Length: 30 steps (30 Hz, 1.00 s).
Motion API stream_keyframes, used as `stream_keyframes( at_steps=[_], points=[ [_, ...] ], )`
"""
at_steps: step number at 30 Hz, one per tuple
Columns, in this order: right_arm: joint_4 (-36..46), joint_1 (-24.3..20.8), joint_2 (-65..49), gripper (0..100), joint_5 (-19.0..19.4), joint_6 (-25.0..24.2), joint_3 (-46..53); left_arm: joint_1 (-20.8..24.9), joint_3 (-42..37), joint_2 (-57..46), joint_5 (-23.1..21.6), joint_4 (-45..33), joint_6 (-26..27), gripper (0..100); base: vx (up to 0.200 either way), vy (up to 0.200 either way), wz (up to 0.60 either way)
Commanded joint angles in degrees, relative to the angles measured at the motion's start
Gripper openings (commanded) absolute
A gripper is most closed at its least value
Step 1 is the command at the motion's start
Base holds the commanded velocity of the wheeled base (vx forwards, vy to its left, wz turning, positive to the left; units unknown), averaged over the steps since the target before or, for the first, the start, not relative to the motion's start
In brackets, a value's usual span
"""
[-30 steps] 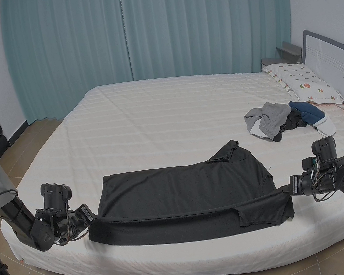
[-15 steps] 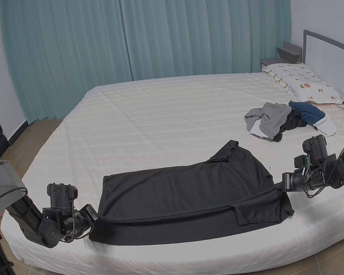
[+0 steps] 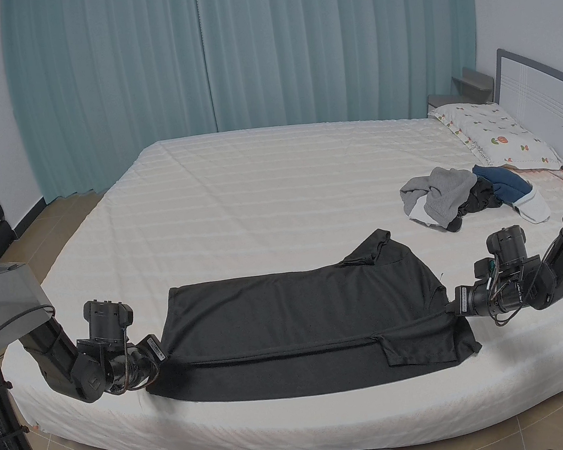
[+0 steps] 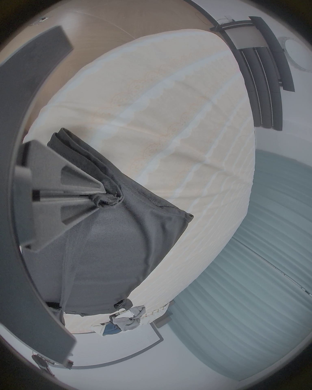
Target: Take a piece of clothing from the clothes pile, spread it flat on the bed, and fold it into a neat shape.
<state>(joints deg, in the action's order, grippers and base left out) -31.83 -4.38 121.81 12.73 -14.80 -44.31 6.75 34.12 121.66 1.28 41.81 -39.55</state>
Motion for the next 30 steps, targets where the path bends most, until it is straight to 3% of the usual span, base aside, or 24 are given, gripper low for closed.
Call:
stream_keyframes(
  at_steps=[1,2,7,13,16,21,24,26,30],
  points=[
    [-0.2,-0.2,1.3,0,0.0,-0.1,-0.6,0.0,0.1,0.6,-0.1,-0.1,-0.1,0,0.000,0.000,0.00],
    [-0.3,-0.2,1.9,100,0.0,-0.1,-0.8,0.0,0.2,0.8,-0.2,0.0,-0.1,100,0.000,0.000,0.00],
    [-0.3,-0.3,0.5,100,-0.1,-2.3,-0.9,-0.2,1.0,0.8,0.0,0.1,-2.2,100,0.000,0.000,0.00],
    [0.6,0.1,-7.0,100,0.2,-12.4,1.5,-2.4,1.9,-0.8,-0.1,-0.1,-5.0,100,0.000,0.000,0.00],
    [0.1,-0.1,-8.3,100,0.5,-14.6,4.1,-2.9,1.6,-1.7,-0.2,-0.2,-5.5,100,0.000,0.000,0.00],
    [-0.6,-0.7,-11.3,100,3.3,-20.8,12.3,-3.3,-0.1,-7.1,-0.5,-0.5,-10.6,100,0.000,0.000,0.00],
    [-3.1,-0.8,-12.3,100,5.7,-25.2,15.9,-3.4,-3.9,-9.7,-4.9,-0.4,-11.1,100,0.000,0.000,0.00],
    [-8.5,-0.6,-12.3,100,7.4,-28.7,18.8,-3.7,-6.2,-12.3,-12.4,-0.5,-12.2,100,0.000,0.000,0.00],
    [-14.4,-0.3,-11.3,100,7.8,-29.8,22.5,-3.5,-5.8,-12.9,-14.1,-0.5,-16.0,100,0.000,0.000,0.00]
  ],
)
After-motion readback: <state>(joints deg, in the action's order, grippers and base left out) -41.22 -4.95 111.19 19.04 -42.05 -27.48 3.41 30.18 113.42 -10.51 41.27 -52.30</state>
